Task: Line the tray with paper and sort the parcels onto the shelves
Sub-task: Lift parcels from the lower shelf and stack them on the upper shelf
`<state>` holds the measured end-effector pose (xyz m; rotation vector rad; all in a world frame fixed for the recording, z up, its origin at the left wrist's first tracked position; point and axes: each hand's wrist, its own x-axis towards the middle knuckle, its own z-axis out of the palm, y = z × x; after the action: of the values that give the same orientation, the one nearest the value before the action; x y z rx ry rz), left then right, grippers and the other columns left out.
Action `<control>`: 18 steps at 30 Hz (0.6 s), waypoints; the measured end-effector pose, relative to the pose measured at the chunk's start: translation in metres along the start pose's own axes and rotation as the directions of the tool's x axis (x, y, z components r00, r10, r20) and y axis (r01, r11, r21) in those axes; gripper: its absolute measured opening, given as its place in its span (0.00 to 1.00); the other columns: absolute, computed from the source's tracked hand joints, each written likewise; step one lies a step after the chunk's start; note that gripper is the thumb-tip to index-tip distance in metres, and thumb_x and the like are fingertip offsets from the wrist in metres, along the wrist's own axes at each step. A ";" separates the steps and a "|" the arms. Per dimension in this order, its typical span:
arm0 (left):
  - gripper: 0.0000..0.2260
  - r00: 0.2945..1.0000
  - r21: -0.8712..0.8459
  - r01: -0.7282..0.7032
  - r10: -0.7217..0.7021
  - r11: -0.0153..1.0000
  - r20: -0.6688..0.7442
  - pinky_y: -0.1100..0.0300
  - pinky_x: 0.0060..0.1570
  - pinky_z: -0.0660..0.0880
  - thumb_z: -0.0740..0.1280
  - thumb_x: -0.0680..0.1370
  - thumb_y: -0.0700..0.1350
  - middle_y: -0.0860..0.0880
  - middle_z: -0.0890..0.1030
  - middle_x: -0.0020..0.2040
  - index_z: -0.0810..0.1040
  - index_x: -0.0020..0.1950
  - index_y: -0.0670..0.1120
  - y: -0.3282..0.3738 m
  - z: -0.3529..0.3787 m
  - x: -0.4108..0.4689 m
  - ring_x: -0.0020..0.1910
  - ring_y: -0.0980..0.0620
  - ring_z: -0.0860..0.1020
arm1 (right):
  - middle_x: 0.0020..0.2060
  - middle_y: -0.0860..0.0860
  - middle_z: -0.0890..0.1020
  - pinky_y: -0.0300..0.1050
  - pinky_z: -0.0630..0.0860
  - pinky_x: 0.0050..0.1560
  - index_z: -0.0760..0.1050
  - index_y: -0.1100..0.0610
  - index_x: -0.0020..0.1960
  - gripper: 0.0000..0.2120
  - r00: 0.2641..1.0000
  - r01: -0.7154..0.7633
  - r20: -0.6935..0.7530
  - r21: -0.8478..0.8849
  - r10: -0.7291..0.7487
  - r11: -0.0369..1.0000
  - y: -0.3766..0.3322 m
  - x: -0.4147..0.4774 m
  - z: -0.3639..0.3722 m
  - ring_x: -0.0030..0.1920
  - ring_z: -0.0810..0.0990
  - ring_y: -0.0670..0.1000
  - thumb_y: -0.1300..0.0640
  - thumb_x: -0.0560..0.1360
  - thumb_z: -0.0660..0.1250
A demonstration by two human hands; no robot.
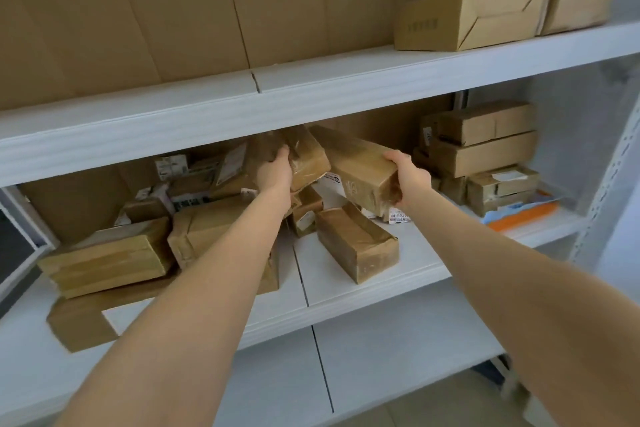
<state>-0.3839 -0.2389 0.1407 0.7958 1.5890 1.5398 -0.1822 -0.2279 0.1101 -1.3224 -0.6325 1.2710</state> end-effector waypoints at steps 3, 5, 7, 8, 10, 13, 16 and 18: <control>0.21 0.996 -0.002 0.089 -0.089 0.996 0.016 0.52 0.41 0.81 0.61 0.78 0.61 0.43 0.76 0.56 0.71 0.60 0.45 -0.030 0.014 -0.005 0.51 0.43 0.78 | 0.54 0.53 0.78 0.54 0.76 0.60 0.66 0.53 0.60 0.30 0.996 -0.060 -0.059 0.049 0.063 0.997 0.007 0.009 -0.030 0.54 0.78 0.56 0.40 0.67 0.74; 0.20 0.986 0.035 0.166 -0.167 0.986 0.021 0.54 0.32 0.78 0.59 0.79 0.59 0.43 0.77 0.55 0.72 0.59 0.44 -0.054 0.019 -0.003 0.48 0.43 0.79 | 0.54 0.53 0.77 0.53 0.76 0.60 0.65 0.53 0.62 0.28 0.991 -0.097 -0.083 0.069 0.103 0.993 0.014 0.013 -0.046 0.55 0.78 0.55 0.41 0.71 0.72; 0.18 0.967 0.073 0.251 -0.254 0.965 0.032 0.52 0.32 0.77 0.56 0.81 0.55 0.41 0.77 0.55 0.71 0.61 0.42 -0.073 0.016 -0.004 0.47 0.41 0.78 | 0.56 0.54 0.77 0.52 0.76 0.62 0.66 0.52 0.65 0.28 0.986 -0.135 -0.084 0.069 0.141 0.988 0.021 0.015 -0.057 0.56 0.78 0.55 0.41 0.72 0.70; 0.17 0.956 0.095 0.289 -0.293 0.953 0.030 0.50 0.35 0.78 0.55 0.82 0.53 0.40 0.77 0.56 0.71 0.62 0.42 -0.083 0.015 -0.003 0.48 0.40 0.78 | 0.57 0.54 0.78 0.53 0.76 0.62 0.67 0.52 0.66 0.28 0.984 -0.149 -0.086 0.064 0.154 0.987 0.025 0.015 -0.061 0.57 0.78 0.55 0.40 0.72 0.70; 0.15 0.932 0.156 0.352 -0.361 0.923 0.036 0.48 0.43 0.79 0.54 0.82 0.51 0.40 0.77 0.57 0.72 0.61 0.42 -0.100 0.013 -0.002 0.50 0.40 0.78 | 0.58 0.54 0.78 0.53 0.76 0.61 0.67 0.52 0.68 0.30 0.980 -0.172 -0.090 0.056 0.177 0.983 0.032 0.017 -0.066 0.56 0.78 0.56 0.40 0.72 0.70; 0.11 0.916 0.264 0.383 -0.402 0.885 0.020 0.49 0.47 0.77 0.55 0.82 0.49 0.42 0.76 0.53 0.72 0.58 0.44 -0.121 0.013 -0.002 0.46 0.43 0.77 | 0.58 0.54 0.78 0.52 0.77 0.58 0.67 0.52 0.67 0.30 0.973 -0.205 -0.089 0.074 0.211 0.976 0.041 0.021 -0.069 0.56 0.78 0.56 0.41 0.72 0.71; 0.15 0.940 0.327 0.329 -0.341 0.886 -0.023 0.48 0.55 0.77 0.56 0.80 0.44 0.41 0.77 0.56 0.73 0.63 0.40 -0.139 0.015 0.006 0.53 0.41 0.78 | 0.57 0.54 0.78 0.52 0.78 0.56 0.67 0.52 0.65 0.29 0.969 -0.229 -0.067 0.103 0.236 0.968 0.048 0.027 -0.069 0.54 0.79 0.55 0.42 0.71 0.72; 0.17 0.949 0.284 0.309 -0.312 0.908 -0.035 0.46 0.57 0.76 0.58 0.79 0.46 0.40 0.77 0.59 0.72 0.65 0.40 -0.146 0.017 0.013 0.55 0.39 0.77 | 0.57 0.55 0.78 0.55 0.78 0.58 0.68 0.52 0.65 0.28 0.967 -0.238 -0.061 0.130 0.247 0.962 0.053 0.033 -0.070 0.54 0.80 0.56 0.43 0.71 0.72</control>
<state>-0.3647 -0.2294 -0.0051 0.6610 1.8560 1.0906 -0.1259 -0.2330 0.0353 -1.3700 -0.3392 1.4252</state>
